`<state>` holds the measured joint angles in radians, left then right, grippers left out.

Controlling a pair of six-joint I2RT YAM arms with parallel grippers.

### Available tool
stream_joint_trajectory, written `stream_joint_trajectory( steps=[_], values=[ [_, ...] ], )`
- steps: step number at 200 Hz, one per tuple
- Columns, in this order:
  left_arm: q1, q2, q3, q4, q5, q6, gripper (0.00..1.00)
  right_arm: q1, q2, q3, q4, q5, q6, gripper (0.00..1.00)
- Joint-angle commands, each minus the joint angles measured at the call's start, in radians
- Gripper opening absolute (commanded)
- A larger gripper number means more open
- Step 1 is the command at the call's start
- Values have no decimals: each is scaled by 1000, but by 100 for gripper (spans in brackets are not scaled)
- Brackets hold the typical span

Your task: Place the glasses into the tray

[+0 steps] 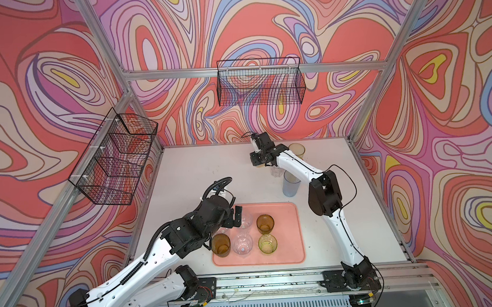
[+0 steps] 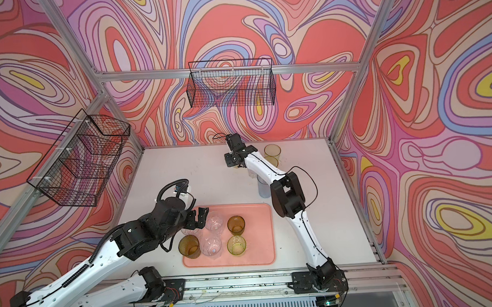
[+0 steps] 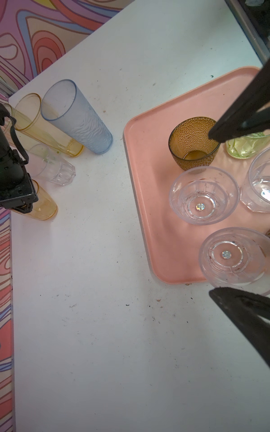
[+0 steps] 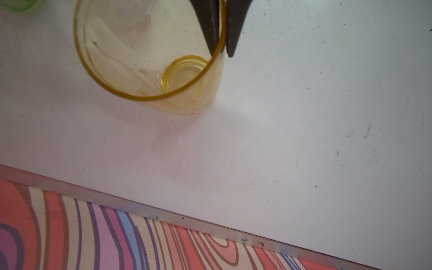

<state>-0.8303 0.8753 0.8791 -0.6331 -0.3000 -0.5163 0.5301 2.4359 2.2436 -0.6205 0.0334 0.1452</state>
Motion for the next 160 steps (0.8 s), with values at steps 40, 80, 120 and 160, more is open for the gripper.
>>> stream_joint_trajectory(
  steps=[40, 80, 120, 160],
  values=[
    [5, -56, -3, -7, 0, -14, 100, 63, -150, -38, 34, -21, -11, 0],
    [5, -105, -17, -15, -1, -24, 100, 100, -205, -58, 20, -11, 14, 0],
    [5, -109, 16, -41, 34, -32, 100, 141, -288, -132, 21, 15, 76, 0],
    [5, -132, 33, -46, 61, -50, 100, 162, -410, -275, 28, -3, 162, 0]
  ],
)
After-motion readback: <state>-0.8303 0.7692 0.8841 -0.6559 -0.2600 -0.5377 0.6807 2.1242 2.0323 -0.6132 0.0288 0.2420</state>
